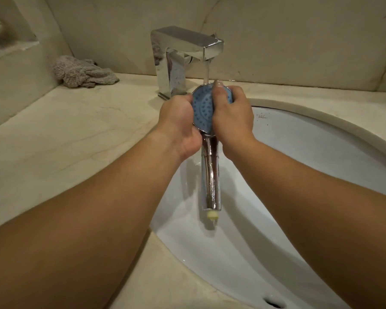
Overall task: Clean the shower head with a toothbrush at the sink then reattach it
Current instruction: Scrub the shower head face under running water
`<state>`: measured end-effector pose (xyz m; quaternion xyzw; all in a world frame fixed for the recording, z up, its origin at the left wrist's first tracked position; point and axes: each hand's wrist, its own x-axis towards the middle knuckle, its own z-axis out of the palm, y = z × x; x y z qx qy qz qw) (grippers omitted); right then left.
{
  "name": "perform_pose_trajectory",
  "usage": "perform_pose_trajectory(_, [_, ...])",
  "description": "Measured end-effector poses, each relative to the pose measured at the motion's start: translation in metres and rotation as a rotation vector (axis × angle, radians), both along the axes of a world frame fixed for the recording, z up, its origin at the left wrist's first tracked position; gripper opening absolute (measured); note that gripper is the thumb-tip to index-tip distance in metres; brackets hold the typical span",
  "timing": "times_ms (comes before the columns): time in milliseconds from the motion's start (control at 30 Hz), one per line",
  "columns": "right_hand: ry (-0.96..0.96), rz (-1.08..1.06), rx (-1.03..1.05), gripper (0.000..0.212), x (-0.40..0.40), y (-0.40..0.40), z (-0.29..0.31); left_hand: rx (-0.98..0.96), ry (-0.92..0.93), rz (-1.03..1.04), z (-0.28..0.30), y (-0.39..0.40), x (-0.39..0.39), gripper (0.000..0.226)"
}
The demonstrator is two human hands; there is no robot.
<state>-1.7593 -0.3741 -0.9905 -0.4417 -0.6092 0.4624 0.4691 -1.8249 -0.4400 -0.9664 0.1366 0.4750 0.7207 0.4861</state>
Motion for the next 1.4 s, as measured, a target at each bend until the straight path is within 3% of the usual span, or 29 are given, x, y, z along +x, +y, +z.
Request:
perform_pose_trajectory(133, [-0.051, 0.089, 0.022, 0.034, 0.003, 0.002, 0.0, 0.015, 0.058, -0.007, 0.003, -0.003, 0.001, 0.038])
perform_pose_trajectory(300, [0.107, 0.578, -0.156, 0.031, 0.023, 0.012, 0.002, -0.022, 0.123, 0.009, 0.002, -0.005, -0.008, 0.031])
perform_pose_trajectory(400, [0.097, 0.811, -0.248, 0.047, 0.04, 0.021, 0.006, -0.064, 0.118, 0.016, 0.003, -0.004, -0.008, 0.03])
perform_pose_trajectory(600, [-0.165, 0.767, -0.034, 0.096, 0.045, 0.029, -0.001, -0.064, 0.075, 0.032, 0.0, 0.0, -0.009, 0.033])
perform_pose_trajectory(700, [-0.178, 0.739, 0.003, 0.103, 0.04, 0.026, -0.004, -0.064, 0.057, 0.034, -0.001, 0.0, -0.011, 0.036])
perform_pose_trajectory(833, [-0.08, 0.788, -0.119, 0.093, 0.041, 0.032, -0.005, -0.053, 0.067, 0.016, 0.0, 0.0, -0.012, 0.036])
perform_pose_trajectory(967, [0.138, 0.776, -0.302, 0.046, 0.043, 0.03, 0.0, -0.052, 0.075, 0.012, -0.002, 0.001, -0.01, 0.037])
perform_pose_trajectory(1033, [0.159, 0.693, -0.301, 0.036, 0.038, 0.026, -0.001, -0.045, 0.083, 0.024, -0.002, 0.001, -0.008, 0.036])
perform_pose_trajectory(1267, [0.177, 0.384, -0.266, 0.026, 0.011, 0.01, 0.004, 0.001, 0.073, 0.065, 0.001, -0.001, -0.004, 0.035])
perform_pose_trajectory(1400, [0.218, 0.31, -0.3, 0.022, 0.002, 0.006, 0.004, 0.014, 0.076, 0.048, 0.003, -0.005, 0.0, 0.033])
